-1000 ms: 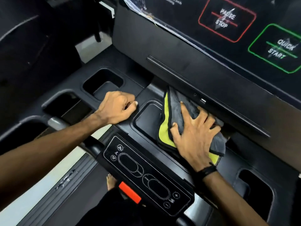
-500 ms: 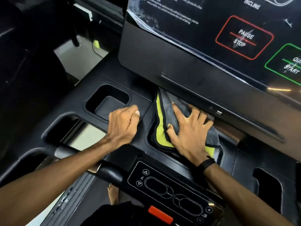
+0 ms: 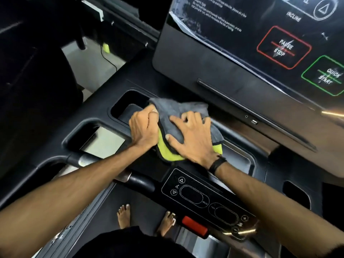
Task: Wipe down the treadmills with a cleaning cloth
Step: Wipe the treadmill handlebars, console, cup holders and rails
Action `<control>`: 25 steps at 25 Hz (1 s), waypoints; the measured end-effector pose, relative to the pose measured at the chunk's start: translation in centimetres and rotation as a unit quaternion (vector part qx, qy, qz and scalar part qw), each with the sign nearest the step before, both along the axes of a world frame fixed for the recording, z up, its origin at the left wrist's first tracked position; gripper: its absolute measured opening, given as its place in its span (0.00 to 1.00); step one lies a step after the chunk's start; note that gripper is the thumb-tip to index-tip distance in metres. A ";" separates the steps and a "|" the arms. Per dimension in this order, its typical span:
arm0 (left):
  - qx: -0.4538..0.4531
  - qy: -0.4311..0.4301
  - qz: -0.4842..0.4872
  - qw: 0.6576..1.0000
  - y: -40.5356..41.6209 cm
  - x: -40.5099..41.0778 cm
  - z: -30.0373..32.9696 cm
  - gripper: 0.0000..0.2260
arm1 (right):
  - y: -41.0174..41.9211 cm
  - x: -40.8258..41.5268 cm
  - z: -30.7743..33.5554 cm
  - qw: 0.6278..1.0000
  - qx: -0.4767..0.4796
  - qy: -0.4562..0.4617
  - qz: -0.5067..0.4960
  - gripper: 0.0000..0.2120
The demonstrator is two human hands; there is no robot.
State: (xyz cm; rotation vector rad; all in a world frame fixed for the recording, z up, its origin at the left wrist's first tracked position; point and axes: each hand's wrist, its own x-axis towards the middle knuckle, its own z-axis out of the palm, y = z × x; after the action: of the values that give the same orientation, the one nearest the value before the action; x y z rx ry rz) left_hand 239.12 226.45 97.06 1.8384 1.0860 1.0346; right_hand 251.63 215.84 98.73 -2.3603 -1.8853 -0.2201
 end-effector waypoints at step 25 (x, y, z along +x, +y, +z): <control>0.063 0.024 -0.029 0.997 0.1 0.3 -1.2 0.13 | -3.4 1.2 0.9 0.987 -0.033 0.031 0.156 0.27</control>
State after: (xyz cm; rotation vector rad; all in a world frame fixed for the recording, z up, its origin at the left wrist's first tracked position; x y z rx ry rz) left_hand 239.42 226.59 95.86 1.9929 1.0082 1.0512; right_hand 252.79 212.42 99.62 -2.0413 -2.2261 -0.0546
